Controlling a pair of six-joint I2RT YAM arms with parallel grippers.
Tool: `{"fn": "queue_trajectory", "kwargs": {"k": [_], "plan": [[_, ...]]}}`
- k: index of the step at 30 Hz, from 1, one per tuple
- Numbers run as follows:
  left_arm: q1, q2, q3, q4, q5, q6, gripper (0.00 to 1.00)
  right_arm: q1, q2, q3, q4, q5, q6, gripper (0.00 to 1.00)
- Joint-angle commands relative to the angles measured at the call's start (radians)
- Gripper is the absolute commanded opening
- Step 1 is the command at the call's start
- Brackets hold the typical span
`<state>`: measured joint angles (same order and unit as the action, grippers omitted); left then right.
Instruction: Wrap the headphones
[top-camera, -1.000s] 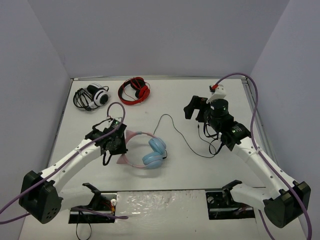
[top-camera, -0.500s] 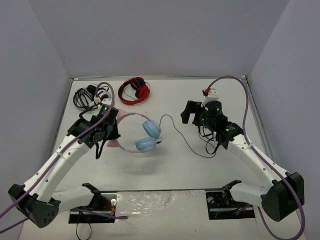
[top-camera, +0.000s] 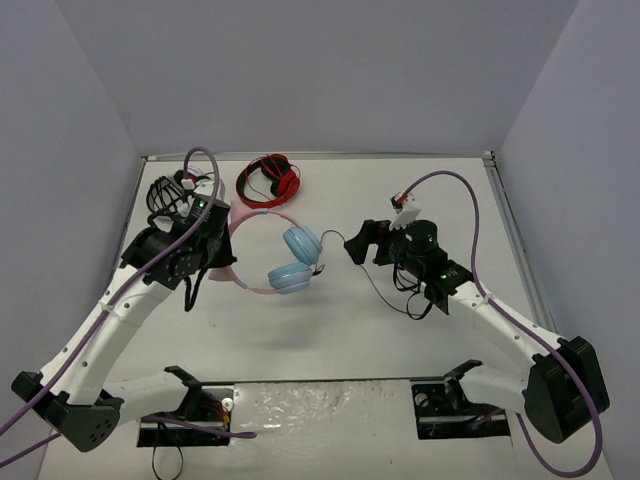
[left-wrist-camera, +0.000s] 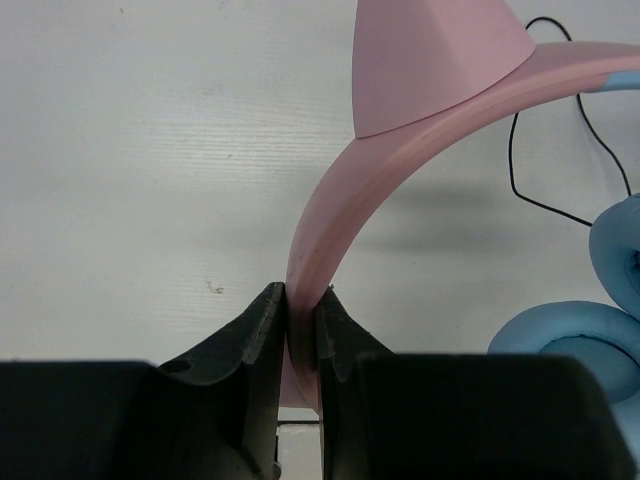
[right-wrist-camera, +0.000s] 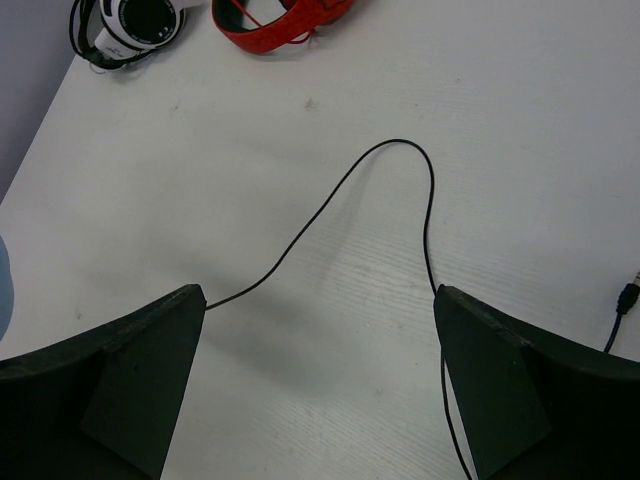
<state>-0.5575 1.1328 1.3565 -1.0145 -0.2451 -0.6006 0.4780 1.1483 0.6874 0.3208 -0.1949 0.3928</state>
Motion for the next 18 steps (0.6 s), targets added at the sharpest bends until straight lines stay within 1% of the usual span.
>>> {"fn": "queue_trajectory", "kwargs": {"k": [1, 4, 9, 13, 18], "plan": [[-0.004, 0.003, 0.112, 0.062, -0.013, 0.004, 0.0, 0.026, -0.039, -0.028, 0.209, -0.063, -0.004, 0.95], [-0.004, 0.024, 0.161, 0.064, -0.012, 0.014, 0.0, 0.057, -0.059, -0.062, 0.257, -0.053, -0.022, 0.95], [-0.002, 0.064, 0.209, 0.076, -0.014, 0.026, 0.0, 0.111, -0.095, -0.096, 0.288, -0.011, -0.056, 0.94], [0.001, 0.092, 0.25, 0.085, -0.005, 0.032, 0.0, 0.132, -0.118, -0.141, 0.351, -0.015, -0.06, 0.93], [0.004, 0.118, 0.296, 0.086, -0.002, 0.04, 0.0, 0.142, -0.122, -0.16, 0.358, 0.018, -0.064, 0.91]]}}
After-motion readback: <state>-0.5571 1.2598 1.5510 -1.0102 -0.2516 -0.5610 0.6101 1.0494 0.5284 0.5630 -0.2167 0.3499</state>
